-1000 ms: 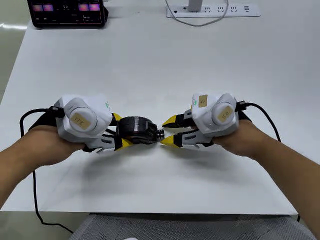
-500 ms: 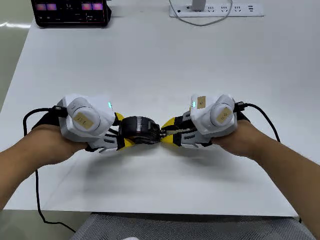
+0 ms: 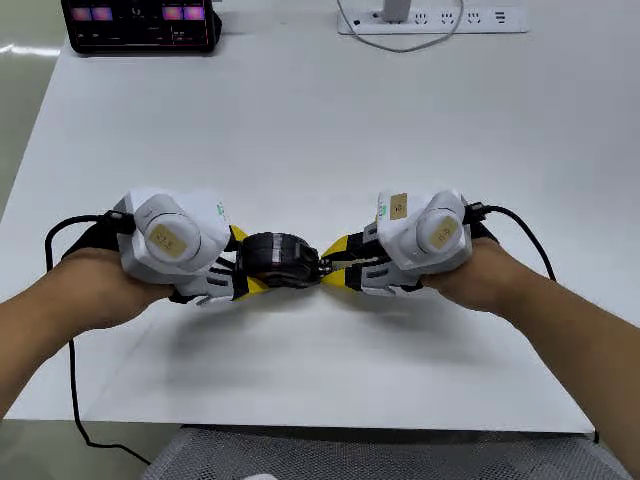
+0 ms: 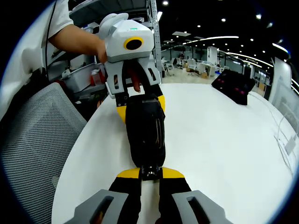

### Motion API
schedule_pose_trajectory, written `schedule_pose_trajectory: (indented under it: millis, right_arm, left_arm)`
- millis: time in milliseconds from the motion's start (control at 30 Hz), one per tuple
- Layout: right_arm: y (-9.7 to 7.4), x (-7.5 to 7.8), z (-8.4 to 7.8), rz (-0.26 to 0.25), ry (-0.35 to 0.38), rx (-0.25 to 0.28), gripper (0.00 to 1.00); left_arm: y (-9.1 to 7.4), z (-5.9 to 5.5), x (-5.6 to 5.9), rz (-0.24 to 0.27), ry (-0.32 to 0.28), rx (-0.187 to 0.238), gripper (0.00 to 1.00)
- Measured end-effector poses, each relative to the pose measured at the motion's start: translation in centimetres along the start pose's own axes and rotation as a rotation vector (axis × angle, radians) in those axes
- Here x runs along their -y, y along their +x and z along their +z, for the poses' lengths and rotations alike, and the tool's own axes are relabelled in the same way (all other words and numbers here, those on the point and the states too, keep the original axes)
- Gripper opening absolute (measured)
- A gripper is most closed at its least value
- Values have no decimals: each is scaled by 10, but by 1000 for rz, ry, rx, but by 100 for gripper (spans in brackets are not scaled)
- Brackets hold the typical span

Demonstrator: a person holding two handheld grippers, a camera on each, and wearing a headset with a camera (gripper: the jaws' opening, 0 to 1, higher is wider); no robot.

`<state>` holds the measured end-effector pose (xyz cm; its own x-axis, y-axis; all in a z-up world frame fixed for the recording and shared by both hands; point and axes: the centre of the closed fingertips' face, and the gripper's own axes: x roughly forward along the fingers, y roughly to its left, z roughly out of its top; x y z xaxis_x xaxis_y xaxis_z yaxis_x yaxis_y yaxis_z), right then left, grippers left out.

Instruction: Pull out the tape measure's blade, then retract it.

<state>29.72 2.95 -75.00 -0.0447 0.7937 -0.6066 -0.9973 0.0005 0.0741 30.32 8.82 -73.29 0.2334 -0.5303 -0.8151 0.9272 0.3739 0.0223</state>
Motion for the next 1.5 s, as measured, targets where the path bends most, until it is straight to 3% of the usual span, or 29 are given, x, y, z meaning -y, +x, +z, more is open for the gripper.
schedule_pose_trajectory:
  millis: [433, 1500]
  right_arm:
    - [-3, 1, -2, 2, -14, -19, 9]
    - [-30, 1, -22, -13, 6, -66, 9]
  left_arm:
    - [1, -1, -1, -2, -4, 4, 26]
    - [0, 0, 0, -1, 0, 6, 26]
